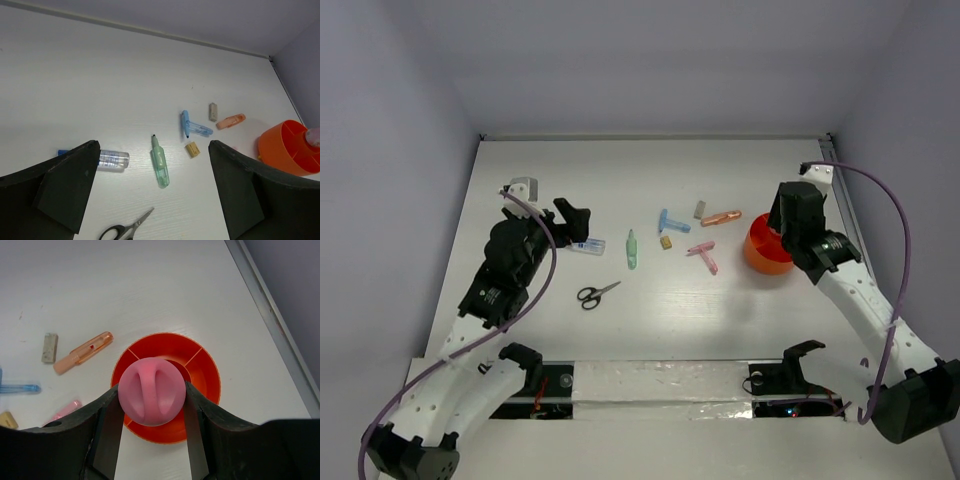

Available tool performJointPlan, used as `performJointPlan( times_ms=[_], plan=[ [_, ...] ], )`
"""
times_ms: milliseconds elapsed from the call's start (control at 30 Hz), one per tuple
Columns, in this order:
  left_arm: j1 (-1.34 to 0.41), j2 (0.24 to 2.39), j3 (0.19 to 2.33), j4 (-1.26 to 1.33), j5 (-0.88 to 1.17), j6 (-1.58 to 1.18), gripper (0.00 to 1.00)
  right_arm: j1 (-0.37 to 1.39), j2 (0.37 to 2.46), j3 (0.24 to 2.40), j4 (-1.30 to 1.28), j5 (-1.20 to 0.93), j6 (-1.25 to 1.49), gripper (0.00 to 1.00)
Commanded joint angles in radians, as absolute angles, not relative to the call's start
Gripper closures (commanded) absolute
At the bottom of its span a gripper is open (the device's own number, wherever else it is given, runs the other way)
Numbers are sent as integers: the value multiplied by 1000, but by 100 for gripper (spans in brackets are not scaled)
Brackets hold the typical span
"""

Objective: Sort the stationery into containers
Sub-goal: Place the stationery in the storage box.

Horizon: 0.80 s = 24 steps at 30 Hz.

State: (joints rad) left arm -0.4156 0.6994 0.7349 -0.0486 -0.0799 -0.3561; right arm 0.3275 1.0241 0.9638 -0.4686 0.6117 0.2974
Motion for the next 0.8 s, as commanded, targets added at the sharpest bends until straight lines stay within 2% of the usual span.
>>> performJointPlan(
  times_ms=[0, 300, 533, 600, 700, 733, 767],
  plan=[
    [-419, 718, 793, -70, -127, -400, 12, 324, 988, 960, -451, 649, 321, 88],
    [-419, 791, 755, -130, -204, -610, 14, 324, 985, 933, -482, 649, 351, 88],
    [-419, 836, 698, -149, -244, -736, 14, 314, 1003, 899, -463, 661, 380, 82],
    [-419, 842, 678, -140, -226, -750, 14, 314, 1012, 900, -456, 660, 383, 73],
    [-419, 841, 672, -127, -212, -752, 14, 314, 1031, 899, -448, 646, 391, 52],
    [-419, 838, 678, -129, -210, -735, 13, 314, 1035, 899, -443, 644, 391, 44],
    [-419, 833, 684, -129, -209, -723, 13, 314, 1038, 896, -436, 637, 388, 31]
  ],
)
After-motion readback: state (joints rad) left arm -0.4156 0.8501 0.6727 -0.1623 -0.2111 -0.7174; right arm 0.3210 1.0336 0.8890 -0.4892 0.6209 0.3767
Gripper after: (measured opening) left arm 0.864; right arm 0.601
